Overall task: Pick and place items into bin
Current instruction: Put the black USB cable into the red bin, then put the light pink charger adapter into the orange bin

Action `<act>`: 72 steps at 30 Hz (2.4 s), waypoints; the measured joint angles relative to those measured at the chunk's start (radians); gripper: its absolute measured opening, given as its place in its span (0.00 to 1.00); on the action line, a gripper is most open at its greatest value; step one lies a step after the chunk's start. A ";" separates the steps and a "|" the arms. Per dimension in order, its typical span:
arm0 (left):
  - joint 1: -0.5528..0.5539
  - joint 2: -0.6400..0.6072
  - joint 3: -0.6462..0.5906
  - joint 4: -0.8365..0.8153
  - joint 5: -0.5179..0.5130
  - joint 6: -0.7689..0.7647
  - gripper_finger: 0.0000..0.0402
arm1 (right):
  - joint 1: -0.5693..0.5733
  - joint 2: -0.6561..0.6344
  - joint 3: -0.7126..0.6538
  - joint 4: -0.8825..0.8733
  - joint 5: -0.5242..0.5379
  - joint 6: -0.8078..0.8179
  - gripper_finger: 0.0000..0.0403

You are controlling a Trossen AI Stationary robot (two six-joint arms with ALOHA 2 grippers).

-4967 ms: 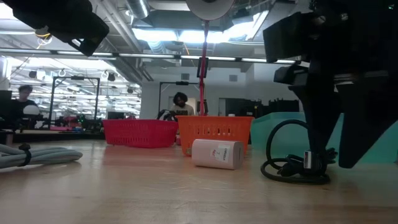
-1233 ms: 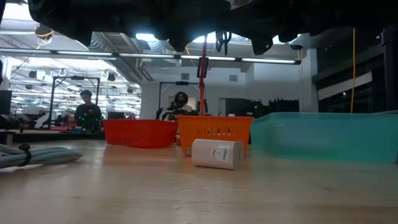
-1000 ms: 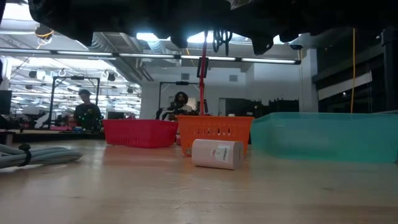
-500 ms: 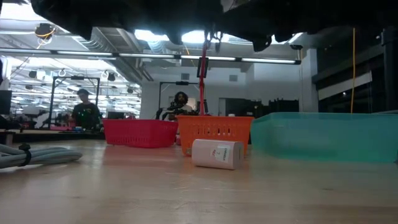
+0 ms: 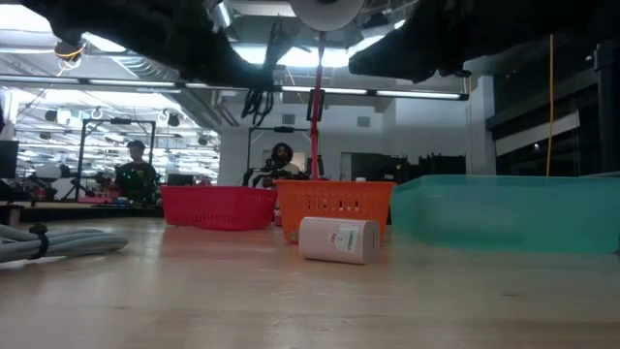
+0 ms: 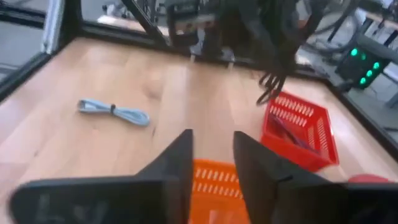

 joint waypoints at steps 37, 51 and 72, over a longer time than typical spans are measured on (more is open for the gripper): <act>0.353 -0.047 0.083 -0.724 0.098 -0.255 0.17 | -0.062 0.000 -0.001 -0.093 -0.063 0.070 0.00; 0.353 -0.028 0.083 -0.721 0.090 -0.220 0.30 | -0.062 0.000 -0.001 -0.093 -0.063 0.070 0.00; 0.269 -0.074 0.101 -0.610 0.173 -0.048 0.13 | -0.062 0.000 -0.001 -0.088 -0.063 0.067 0.00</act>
